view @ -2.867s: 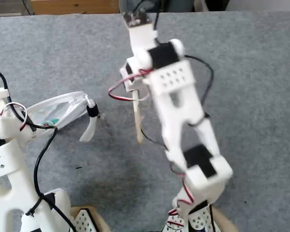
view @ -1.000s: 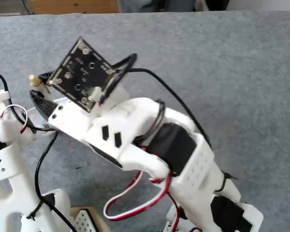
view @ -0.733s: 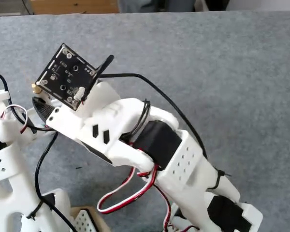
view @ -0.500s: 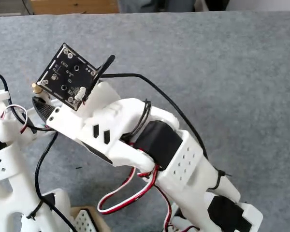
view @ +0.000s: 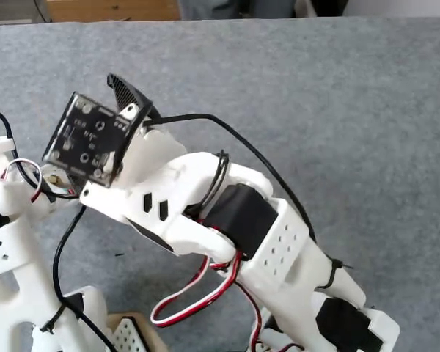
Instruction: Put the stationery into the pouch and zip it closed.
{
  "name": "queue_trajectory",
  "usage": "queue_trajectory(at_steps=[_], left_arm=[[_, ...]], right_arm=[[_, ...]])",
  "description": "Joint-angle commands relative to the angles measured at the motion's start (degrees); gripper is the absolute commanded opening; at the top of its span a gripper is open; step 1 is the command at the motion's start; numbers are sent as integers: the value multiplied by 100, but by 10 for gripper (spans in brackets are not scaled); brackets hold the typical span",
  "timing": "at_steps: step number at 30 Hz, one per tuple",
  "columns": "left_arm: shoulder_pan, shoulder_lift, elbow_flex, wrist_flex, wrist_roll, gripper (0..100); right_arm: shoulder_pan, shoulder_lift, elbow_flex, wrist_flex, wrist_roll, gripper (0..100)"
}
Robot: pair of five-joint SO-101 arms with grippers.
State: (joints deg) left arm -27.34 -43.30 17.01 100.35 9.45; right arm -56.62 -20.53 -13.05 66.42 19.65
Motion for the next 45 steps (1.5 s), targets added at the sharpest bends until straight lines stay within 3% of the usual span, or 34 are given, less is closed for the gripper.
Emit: queue_trajectory(at_steps=[1, 7, 12, 15, 19, 24, 29, 32, 38, 41, 45], left_arm=[[-84, -53, -31, -70, 35, 28], [40, -53, -708, 0, 9, 28], [655, -53, -2325, 79, -53, 27], [954, -35, -2870, 79, 422, 27], [1930, -97, -2844, 79, 677, 27], [3292, -114, -2343, 79, 70, 27], [4040, -105, -2246, 88, -44, 27], [3758, 97, -1851, 18, -88, 28], [1842, 1925, -971, -255, -53, 28], [1587, 2646, -1226, 62, -167, 28], [1675, 2435, -1604, 53, -220, 28]], right_arm=[[18, -215, -40, 18, 378, 407], [501, -708, -48, 352, 721, 407], [1873, -1385, 40, 527, 519, 407], [2567, -1657, 180, 1020, 0, 407], [2927, -1859, 848, 1662, -580, 407], [3508, -2211, 1930, 1820, -686, 407], [4193, -2343, 2712, 1864, -695, 407], [4273, -2404, 2976, 1873, -756, 407], [4264, -2598, 3011, 2171, -1222, 407], [4141, -2554, 3037, 2224, -1222, 407], [3842, -2519, 3029, 2180, -1222, 407]])
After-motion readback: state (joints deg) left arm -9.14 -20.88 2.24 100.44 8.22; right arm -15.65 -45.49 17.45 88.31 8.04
